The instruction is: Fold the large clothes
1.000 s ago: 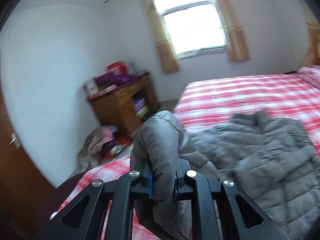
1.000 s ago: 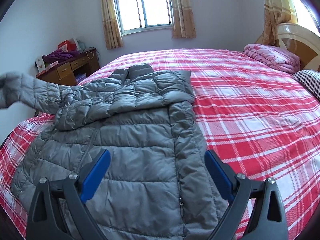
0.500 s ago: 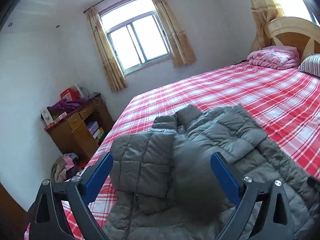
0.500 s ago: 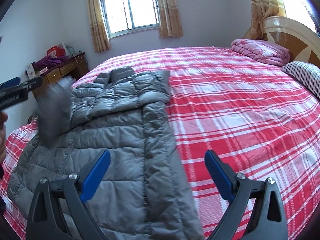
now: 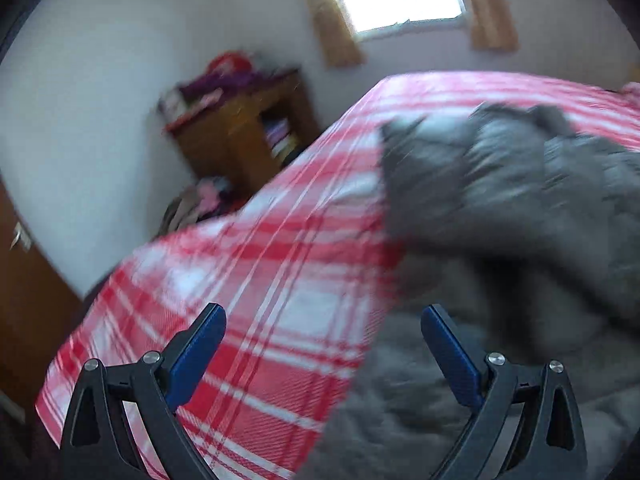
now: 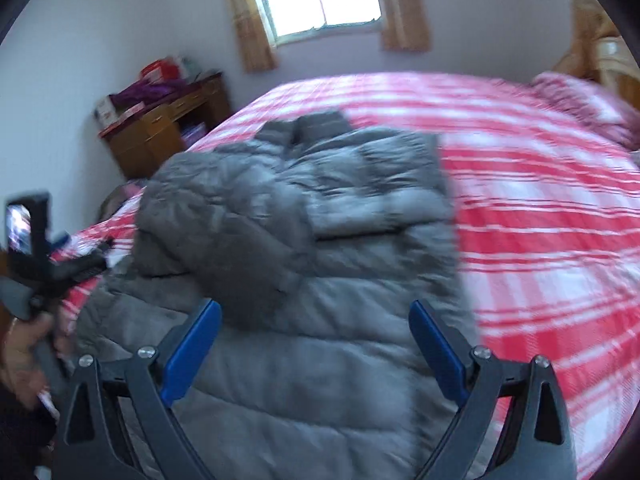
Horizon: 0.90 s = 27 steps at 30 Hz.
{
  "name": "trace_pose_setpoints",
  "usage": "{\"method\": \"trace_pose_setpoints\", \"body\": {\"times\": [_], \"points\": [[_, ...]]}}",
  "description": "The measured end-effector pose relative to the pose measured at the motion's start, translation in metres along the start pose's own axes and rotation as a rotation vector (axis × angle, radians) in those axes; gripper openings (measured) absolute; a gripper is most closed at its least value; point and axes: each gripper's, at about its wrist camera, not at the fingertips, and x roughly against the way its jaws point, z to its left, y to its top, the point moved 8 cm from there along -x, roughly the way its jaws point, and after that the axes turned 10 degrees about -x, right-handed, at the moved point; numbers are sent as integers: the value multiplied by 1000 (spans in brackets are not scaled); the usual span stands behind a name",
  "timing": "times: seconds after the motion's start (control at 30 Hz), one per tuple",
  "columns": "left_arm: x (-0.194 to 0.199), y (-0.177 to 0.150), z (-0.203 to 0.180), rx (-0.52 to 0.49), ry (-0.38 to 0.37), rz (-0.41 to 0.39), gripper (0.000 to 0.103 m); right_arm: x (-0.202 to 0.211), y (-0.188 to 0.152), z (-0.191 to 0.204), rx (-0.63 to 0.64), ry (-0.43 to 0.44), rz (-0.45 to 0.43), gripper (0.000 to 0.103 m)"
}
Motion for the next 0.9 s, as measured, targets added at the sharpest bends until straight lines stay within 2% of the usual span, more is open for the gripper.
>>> {"method": "trace_pose_setpoints", "body": {"times": [0.1,0.2,0.27,0.37,0.47,0.53,0.6,0.63,0.67,0.7,0.77,0.8,0.87,0.9], "points": [[-25,-20,8,34,11,72,98,-34,7,14,8,-10,50,93],[-36,-30,16,74,4,104,98,-71,4,16,-24,-10,124,69],[-41,-33,17,87,5,121,98,-83,1,18,-24,1,143,32],[-42,-36,19,104,-12,119,99,-75,5,13,-13,-42,87,24],[-42,-41,25,134,15,131,100,-64,15,-4,-21,-118,41,24],[-44,-44,35,165,42,144,101,-64,18,-14,-20,-137,48,24],[-44,-49,42,198,40,161,101,-64,18,-23,-22,-157,49,30],[-43,-49,43,199,33,165,101,-65,18,-25,-20,-160,52,48],[-41,-49,44,192,27,169,101,-66,19,-25,-17,-156,62,75],[-37,-47,48,170,32,171,101,-65,20,-25,-17,-150,67,81],[-25,-37,56,153,42,151,101,-46,29,-30,-18,-158,8,81],[-15,-26,61,155,37,118,101,-32,36,-33,-15,-194,-34,79],[3,0,64,170,14,66,101,-7,52,-39,-40,-215,-116,65],[12,19,61,183,-19,38,101,3,62,-39,-56,-206,-144,62]]}}
